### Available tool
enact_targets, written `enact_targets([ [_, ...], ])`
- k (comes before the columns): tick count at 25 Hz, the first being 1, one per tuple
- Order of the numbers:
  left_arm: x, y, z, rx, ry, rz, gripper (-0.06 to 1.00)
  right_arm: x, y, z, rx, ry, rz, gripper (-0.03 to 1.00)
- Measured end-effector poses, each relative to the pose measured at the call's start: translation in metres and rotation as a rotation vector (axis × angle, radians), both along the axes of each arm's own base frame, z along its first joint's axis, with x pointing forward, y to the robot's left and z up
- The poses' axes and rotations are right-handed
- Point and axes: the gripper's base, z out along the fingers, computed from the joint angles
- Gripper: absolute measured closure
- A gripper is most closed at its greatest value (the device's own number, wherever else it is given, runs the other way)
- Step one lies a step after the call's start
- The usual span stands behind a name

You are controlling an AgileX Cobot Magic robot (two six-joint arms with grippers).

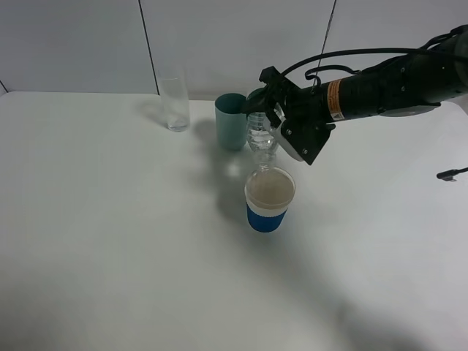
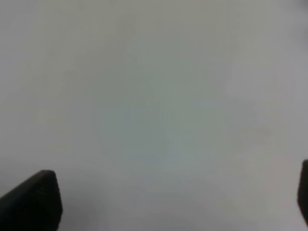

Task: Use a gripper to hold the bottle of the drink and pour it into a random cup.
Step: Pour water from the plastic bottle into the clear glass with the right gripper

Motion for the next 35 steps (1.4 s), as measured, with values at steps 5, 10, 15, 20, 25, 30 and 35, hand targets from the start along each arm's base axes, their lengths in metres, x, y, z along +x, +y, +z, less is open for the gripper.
enact_targets([
  [5, 0.0000, 0.0000, 0.0000, 0.000, 0.000, 0.000, -0.05, -0.0006, 0.0014, -0.0001, -0.006, -0.008, 0.007, 0.40],
  [10, 0.0000, 0.0000, 0.0000, 0.000, 0.000, 0.000, -0.05, 0.0001, 0.0007, -0.0007, -0.030, -0.031, 0.013, 0.40],
  [15, 0.0000, 0.0000, 0.0000, 0.000, 0.000, 0.000, -0.05, 0.0001, 0.0007, -0.0007, -0.031, -0.033, 0.014, 0.40],
  [20, 0.0000, 0.0000, 0.0000, 0.000, 0.000, 0.000, -0.05, 0.0001, 0.0007, -0.0007, -0.034, -0.038, 0.017, 0.40],
  [25, 0.0000, 0.0000, 0.0000, 0.000, 0.000, 0.000, -0.05, -0.0004, 0.0019, -0.0007, -0.038, -0.045, 0.026, 0.40],
  [30, 0.0000, 0.0000, 0.0000, 0.000, 0.000, 0.000, -0.05, -0.0018, 0.0048, -0.0007, -0.041, -0.052, 0.039, 0.40],
  [35, 0.0000, 0.0000, 0.0000, 0.000, 0.000, 0.000, -0.05, -0.0018, 0.0048, -0.0007, -0.041, -0.052, 0.039, 0.40],
])
